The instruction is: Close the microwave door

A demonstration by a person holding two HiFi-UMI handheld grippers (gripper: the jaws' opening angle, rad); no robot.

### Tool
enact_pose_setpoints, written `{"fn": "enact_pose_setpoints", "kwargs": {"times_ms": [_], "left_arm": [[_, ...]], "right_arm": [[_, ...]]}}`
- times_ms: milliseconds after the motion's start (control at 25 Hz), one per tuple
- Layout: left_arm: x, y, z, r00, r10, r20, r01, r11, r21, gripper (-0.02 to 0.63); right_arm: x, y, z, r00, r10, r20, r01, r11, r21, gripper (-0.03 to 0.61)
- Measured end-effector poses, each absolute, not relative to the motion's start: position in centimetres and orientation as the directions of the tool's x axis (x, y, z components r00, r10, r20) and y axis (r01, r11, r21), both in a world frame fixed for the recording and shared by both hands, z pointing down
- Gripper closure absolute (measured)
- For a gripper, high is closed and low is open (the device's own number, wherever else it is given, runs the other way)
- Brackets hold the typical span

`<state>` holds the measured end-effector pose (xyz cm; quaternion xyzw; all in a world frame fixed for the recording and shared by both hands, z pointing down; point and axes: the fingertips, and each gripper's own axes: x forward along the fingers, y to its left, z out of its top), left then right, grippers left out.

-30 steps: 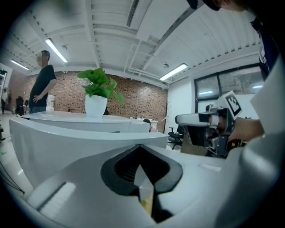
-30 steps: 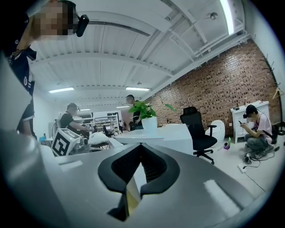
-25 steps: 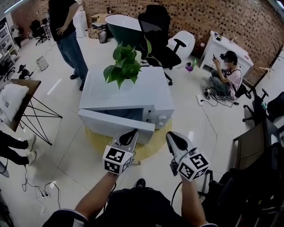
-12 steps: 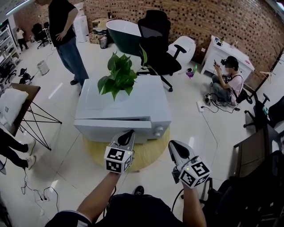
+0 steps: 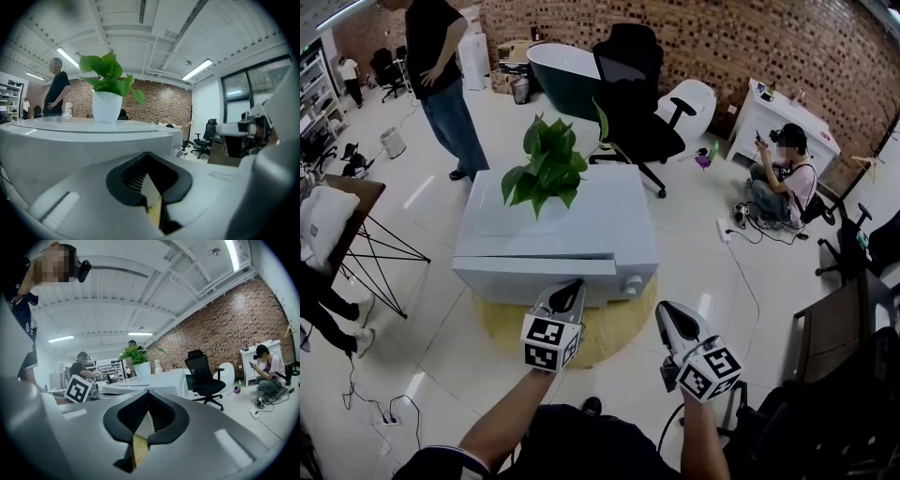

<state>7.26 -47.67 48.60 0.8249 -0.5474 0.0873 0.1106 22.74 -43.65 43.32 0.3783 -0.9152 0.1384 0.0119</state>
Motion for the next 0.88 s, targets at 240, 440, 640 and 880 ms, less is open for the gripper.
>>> {"fn": "enact_pose_setpoints", "kwargs": {"times_ms": [240,440,640,880], "left_arm": [[7.1,-49.3,48.7,0.383,-0.883,0.273,-0.924,-0.366,0.112,0.604],[7.6,-49.5,49.0,0.392,-0.878,0.274,-0.92,-0.377,0.108,0.604],[7.2,-48.8,48.0,0.403,-0.883,0.242,-0.915,-0.391,0.097,0.603],[7.2,-45.3,46.0,0.505,-0.84,0.198,-0.863,-0.489,0.13,0.603]], "right_arm": [[23.5,-44.0,43.5,-0.701,-0.701,0.13,-0.708,0.662,-0.245,0.577],[24.0,-44.0,43.5,-0.688,-0.713,0.134,-0.72,0.65,-0.242,0.577],[22.4,-43.4,43.4,-0.706,-0.695,0.134,-0.704,0.67,-0.233,0.577],[18.6,-42.1,42.6,-0.744,-0.656,0.122,-0.665,0.715,-0.215,0.577]]}}
